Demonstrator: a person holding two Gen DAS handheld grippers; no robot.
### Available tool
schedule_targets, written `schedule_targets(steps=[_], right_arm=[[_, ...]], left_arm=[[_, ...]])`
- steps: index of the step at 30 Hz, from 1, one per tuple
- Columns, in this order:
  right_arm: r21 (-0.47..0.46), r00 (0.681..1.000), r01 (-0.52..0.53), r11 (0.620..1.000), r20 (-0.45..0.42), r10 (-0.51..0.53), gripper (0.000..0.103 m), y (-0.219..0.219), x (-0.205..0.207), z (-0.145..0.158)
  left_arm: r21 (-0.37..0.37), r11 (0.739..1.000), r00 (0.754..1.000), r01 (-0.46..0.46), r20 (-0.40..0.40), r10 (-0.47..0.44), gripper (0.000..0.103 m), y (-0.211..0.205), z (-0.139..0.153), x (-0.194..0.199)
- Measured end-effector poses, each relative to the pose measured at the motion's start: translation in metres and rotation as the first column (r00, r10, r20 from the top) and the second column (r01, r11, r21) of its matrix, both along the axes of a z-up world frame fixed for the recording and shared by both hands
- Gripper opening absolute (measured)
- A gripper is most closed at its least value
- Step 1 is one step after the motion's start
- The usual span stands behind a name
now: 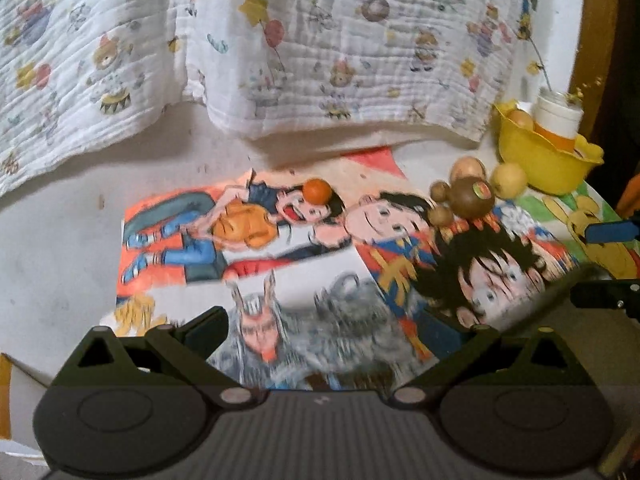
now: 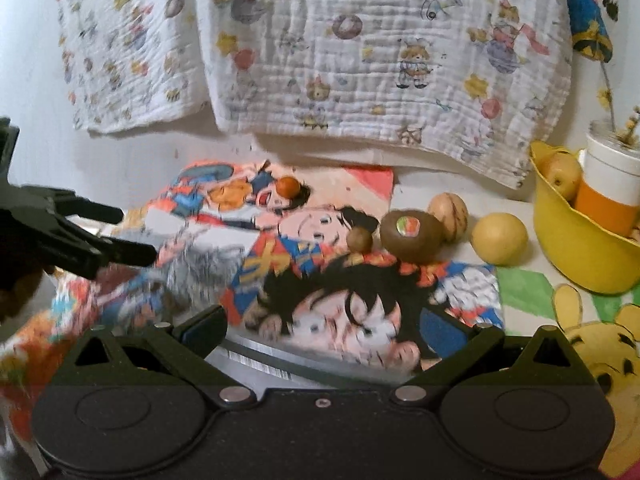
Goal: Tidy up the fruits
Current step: 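Move both tools away from the tray toward the remaining fruits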
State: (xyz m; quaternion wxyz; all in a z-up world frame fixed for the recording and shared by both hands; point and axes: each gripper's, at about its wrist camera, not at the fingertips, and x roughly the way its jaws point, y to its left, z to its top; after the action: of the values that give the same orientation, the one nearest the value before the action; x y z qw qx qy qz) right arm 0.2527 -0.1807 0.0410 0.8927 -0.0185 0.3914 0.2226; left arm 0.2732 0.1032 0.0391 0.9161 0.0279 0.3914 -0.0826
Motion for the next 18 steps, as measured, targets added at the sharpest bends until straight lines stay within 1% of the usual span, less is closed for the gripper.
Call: schedule_targets(steps=[5, 9, 11, 14, 18], right_arm=[[0.003, 0.999, 0.023, 1.0, 0.048, -0.023, 0.102, 0.013, 0.025, 0.009], [0.04, 0.999, 0.04, 0.998, 0.02, -0.04, 0.102, 0.018, 0.044, 0.009], [0.063, 0.999, 0.052, 0.997, -0.001, -0.052, 0.102, 0.019, 0.052, 0.005], [0.056, 0.997, 0.077, 0.995, -0.009, -0.077, 0.102, 0.021, 0.058, -0.002], [0.057, 0.989, 0.146, 0.988, -0.024, -0.145, 0.102, 0.012, 0.068, -0.012]], left_arm=[[0.039, 0.999, 1.0, -0.007, 0.028, 0.006, 0.102, 0.004, 0.005, 0.023], [0.061, 0.998, 0.998, -0.004, 0.057, 0.001, 0.102, 0.006, 0.009, 0.041], [0.059, 0.998, 0.998, -0.004, 0.067, 0.0, 0.102, 0.006, 0.009, 0.049], [0.051, 0.999, 0.998, 0.002, 0.062, -0.006, 0.102, 0.006, 0.003, 0.062], [0.011, 0.999, 0.997, 0.05, 0.064, -0.051, 0.103, 0.001, -0.007, 0.067]])
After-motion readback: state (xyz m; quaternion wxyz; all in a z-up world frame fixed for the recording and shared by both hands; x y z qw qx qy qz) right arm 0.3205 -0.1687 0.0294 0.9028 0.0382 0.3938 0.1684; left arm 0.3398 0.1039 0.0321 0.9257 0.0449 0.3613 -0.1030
